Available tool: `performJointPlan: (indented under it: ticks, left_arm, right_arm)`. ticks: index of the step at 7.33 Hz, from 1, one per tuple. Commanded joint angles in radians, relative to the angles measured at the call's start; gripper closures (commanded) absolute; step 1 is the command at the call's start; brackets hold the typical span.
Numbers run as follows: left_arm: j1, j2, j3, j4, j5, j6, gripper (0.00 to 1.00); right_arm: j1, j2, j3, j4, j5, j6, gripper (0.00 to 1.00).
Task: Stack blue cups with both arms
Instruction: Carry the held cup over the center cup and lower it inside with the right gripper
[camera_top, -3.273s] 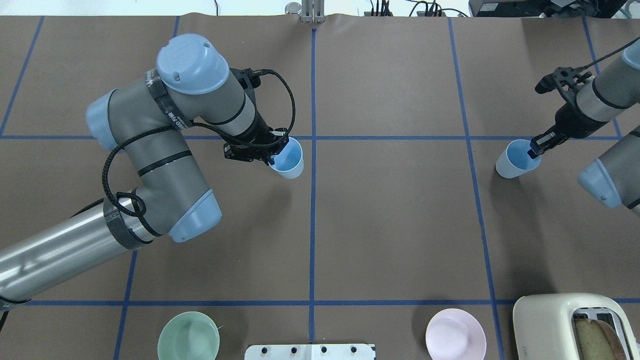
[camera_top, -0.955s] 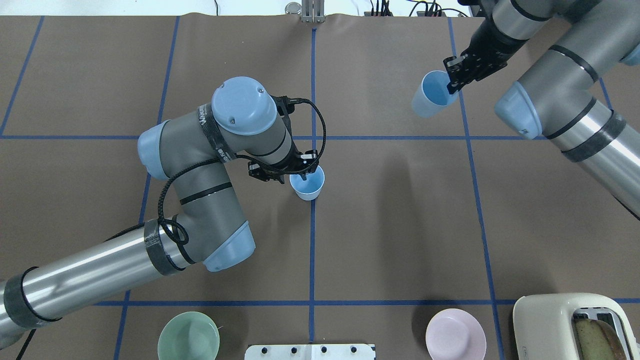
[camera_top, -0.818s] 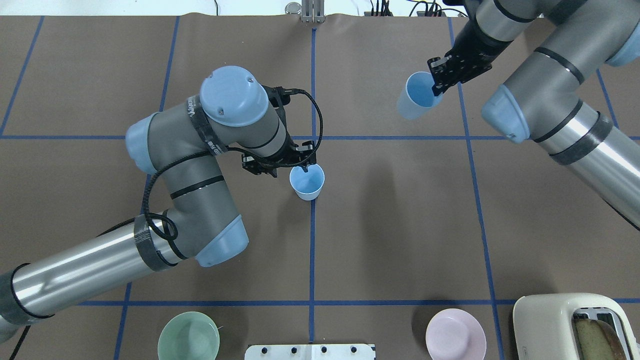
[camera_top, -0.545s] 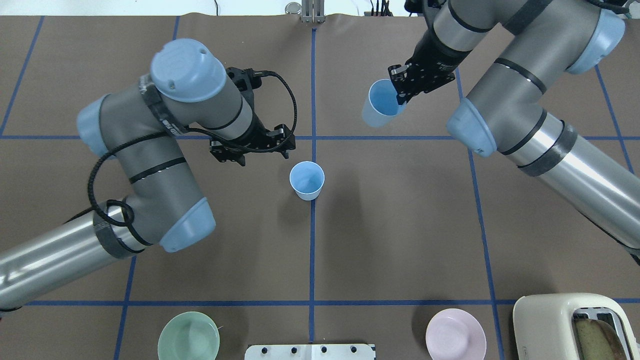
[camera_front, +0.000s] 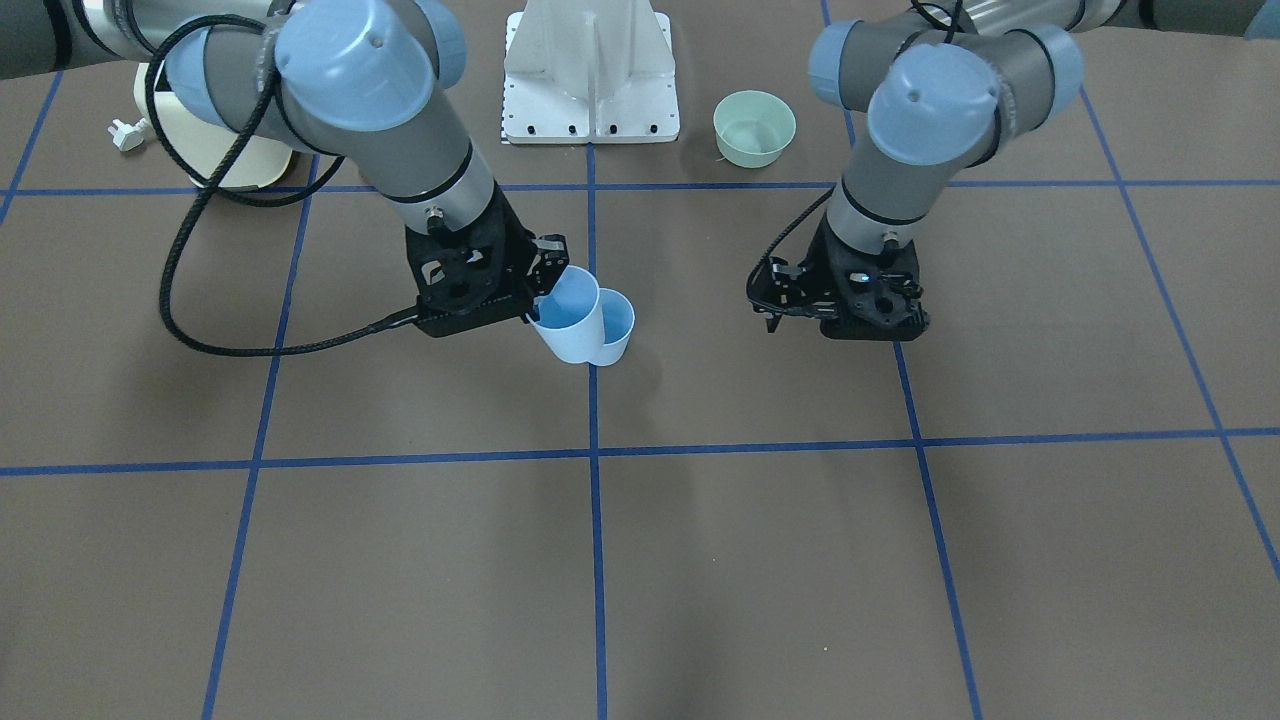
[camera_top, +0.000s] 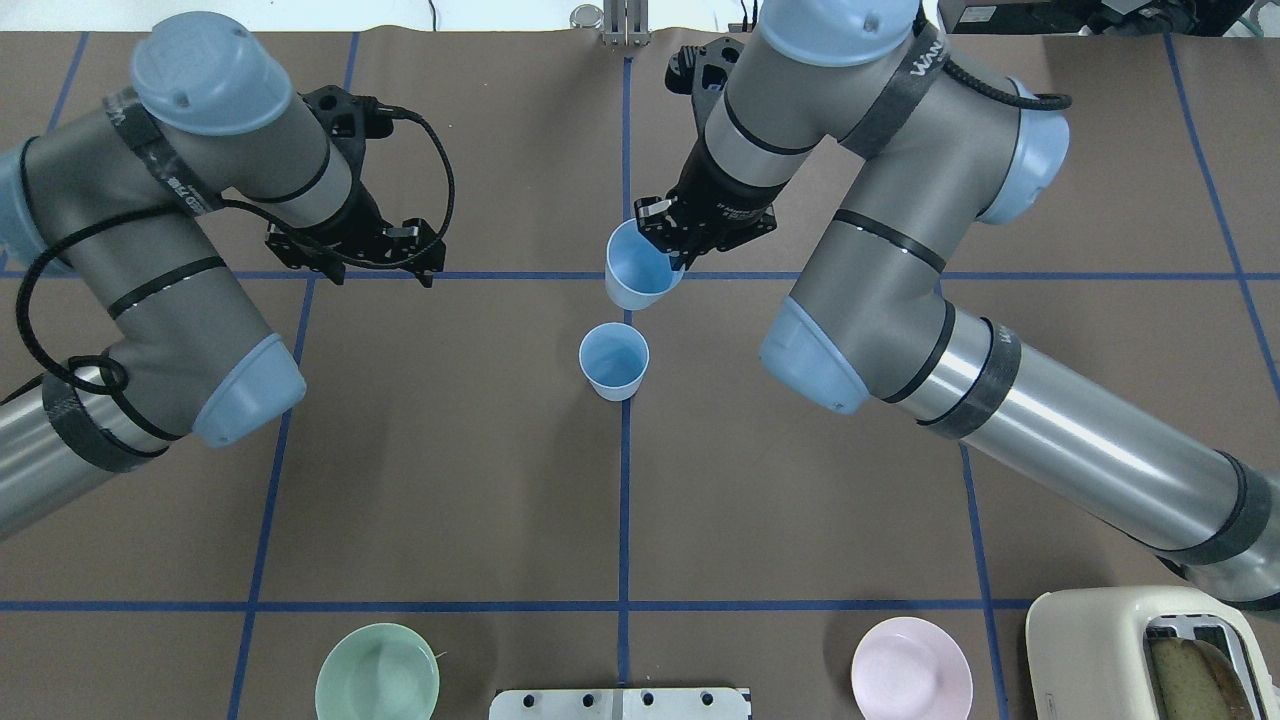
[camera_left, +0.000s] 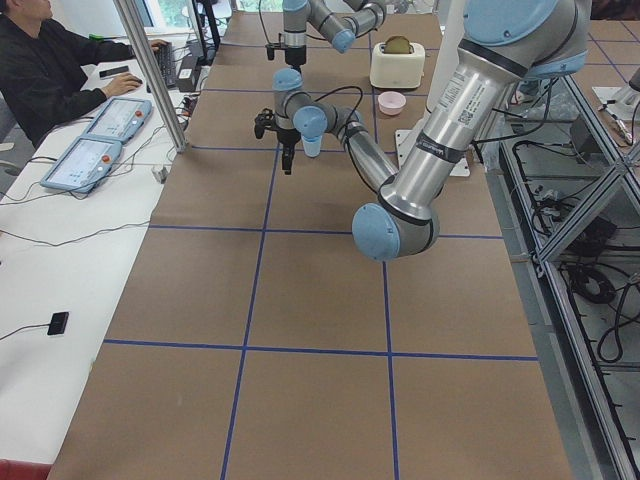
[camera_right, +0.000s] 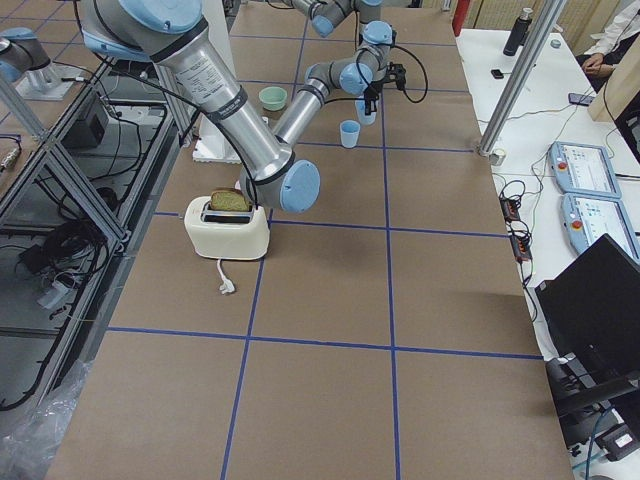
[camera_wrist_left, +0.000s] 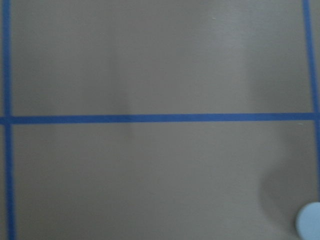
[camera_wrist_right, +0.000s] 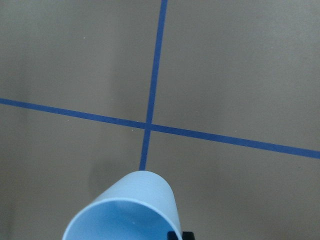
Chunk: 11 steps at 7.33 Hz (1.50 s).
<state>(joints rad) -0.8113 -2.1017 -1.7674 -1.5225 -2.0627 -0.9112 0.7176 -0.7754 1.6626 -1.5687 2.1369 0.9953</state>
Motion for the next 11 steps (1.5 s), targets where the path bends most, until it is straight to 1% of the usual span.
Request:
performJointPlan:
  ticks: [1, 2, 5, 7, 11]
  left_arm:
    - [-0.029, 0.044, 0.0, -0.004, 0.0, 0.046, 0.03]
    - [-0.029, 0.055, 0.0, -0.025, 0.0, 0.044, 0.03]
    - [-0.029, 0.06, 0.002, -0.03, 0.0, 0.044, 0.03]
    - [-0.029, 0.069, 0.002, -0.031, 0.0, 0.043, 0.03]
    - [-0.029, 0.071, 0.003, -0.031, 0.0, 0.043, 0.03]
  right_arm:
    - [-0.053, 0.015, 0.003, -0.045, -0.037, 0.016, 1.0]
    - [-0.062, 0.012, 0.002, -0.056, -0.043, 0.011, 1.0]
    - [-0.11, 0.002, 0.0, -0.056, -0.092, 0.011, 1.0]
    - [-0.121, -0.005, -0.001, -0.056, -0.106, 0.011, 1.0]
    - [-0.121, -0.002, -0.004, -0.056, -0.106, 0.002, 1.0]
